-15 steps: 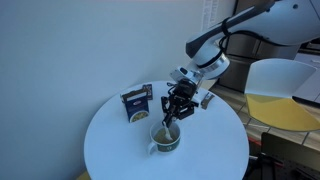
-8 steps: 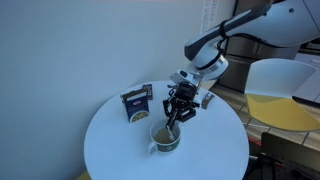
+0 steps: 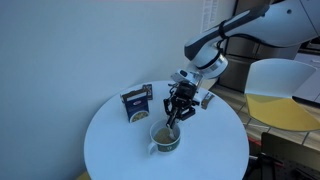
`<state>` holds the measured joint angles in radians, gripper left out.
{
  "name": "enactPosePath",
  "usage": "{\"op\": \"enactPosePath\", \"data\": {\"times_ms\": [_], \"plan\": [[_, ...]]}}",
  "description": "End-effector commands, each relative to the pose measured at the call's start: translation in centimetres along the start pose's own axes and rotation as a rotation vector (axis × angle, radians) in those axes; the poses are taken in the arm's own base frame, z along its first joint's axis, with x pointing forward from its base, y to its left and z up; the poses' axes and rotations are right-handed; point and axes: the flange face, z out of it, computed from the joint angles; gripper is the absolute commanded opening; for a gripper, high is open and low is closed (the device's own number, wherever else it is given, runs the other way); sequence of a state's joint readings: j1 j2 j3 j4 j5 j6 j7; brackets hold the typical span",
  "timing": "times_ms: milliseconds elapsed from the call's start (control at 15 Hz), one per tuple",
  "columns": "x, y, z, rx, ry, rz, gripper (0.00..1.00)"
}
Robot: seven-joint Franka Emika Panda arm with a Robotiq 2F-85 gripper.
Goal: Use the spoon to stir the contents in the cup
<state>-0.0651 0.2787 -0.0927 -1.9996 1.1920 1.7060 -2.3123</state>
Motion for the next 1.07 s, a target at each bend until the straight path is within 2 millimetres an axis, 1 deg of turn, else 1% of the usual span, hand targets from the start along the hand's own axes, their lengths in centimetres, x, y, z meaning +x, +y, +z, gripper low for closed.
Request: {"op": "enactPosePath", "data": {"times_ms": [0,533,1000], "plan": [[-0.3,1.0,-0.2,-0.003,-0.027,-0.048,0.03],[-0.3,2.5,1.0,0.013,0.002,-0.124,0.03],[0.0,3.8,3.1,0.059,0.038,-0.131,0.03]]}}
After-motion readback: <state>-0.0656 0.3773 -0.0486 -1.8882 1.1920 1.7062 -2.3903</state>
